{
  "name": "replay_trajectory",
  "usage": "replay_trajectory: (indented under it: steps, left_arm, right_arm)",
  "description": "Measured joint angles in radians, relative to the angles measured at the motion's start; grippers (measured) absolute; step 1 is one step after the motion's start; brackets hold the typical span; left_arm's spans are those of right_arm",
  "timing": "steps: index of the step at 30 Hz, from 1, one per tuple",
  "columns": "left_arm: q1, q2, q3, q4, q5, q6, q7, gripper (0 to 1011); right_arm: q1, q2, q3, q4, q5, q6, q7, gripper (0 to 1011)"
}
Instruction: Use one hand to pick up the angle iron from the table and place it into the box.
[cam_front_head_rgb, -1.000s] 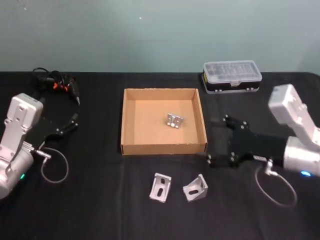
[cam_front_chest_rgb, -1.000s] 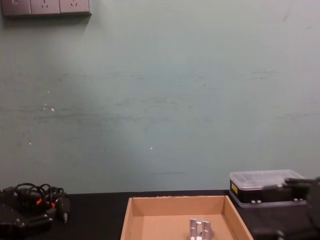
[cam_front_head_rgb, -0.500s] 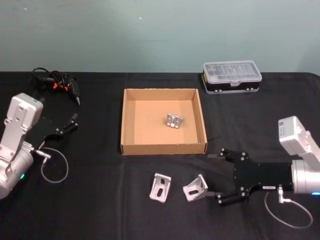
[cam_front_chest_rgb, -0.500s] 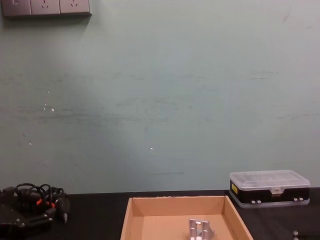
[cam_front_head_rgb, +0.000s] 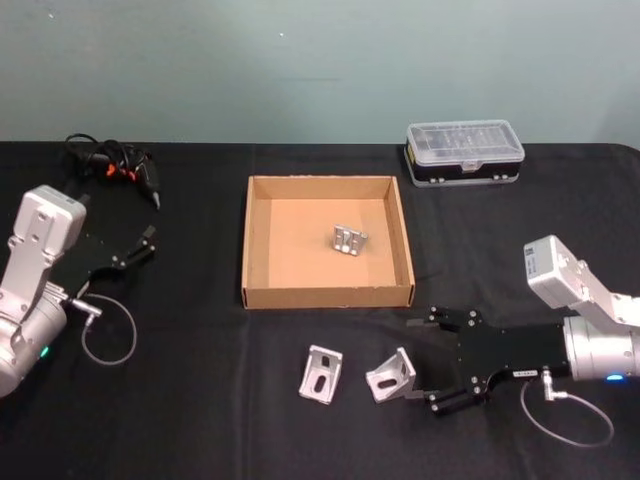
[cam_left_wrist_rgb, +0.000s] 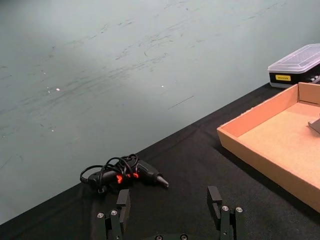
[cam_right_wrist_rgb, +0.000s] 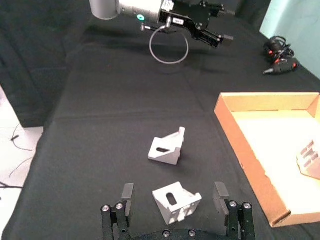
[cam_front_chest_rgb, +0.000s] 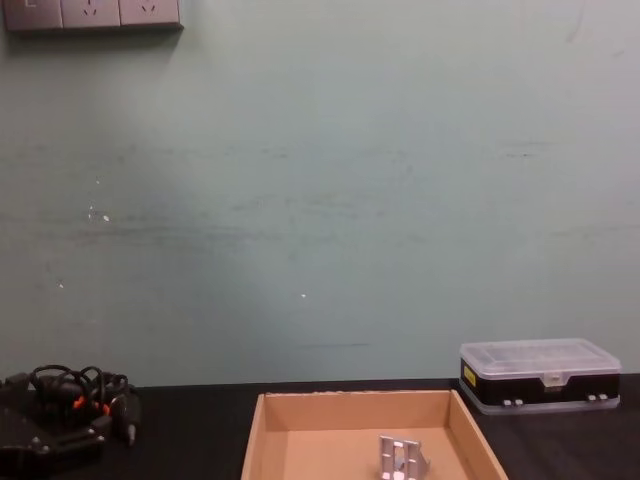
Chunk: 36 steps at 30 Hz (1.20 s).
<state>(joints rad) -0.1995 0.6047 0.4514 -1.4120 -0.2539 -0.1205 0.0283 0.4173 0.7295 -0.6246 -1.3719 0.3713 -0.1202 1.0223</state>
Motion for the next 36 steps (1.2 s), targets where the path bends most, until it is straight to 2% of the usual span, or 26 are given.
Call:
replay_trajectory:
  steps: [9, 24, 36]
  left_arm:
    - [0.0, 0.0, 0.0, 0.0, 0.0, 0.0, 0.0, 1011]
    - [0.0, 0.0, 0.0, 0.0, 0.0, 0.0, 0.0, 1011]
    - [0.0, 0.0, 0.0, 0.0, 0.0, 0.0, 0.0, 1011]
  right_arm:
    - [0.046, -0.025, -0.039, 0.067, -0.01, 0.0, 0.008, 1003]
    - [0.107, -0.061, -0.098, 0.139, -0.026, -0.013, 0.018, 1003]
    - [0.138, -0.083, -0.125, 0.18, -0.027, -0.01, 0.026, 1003]
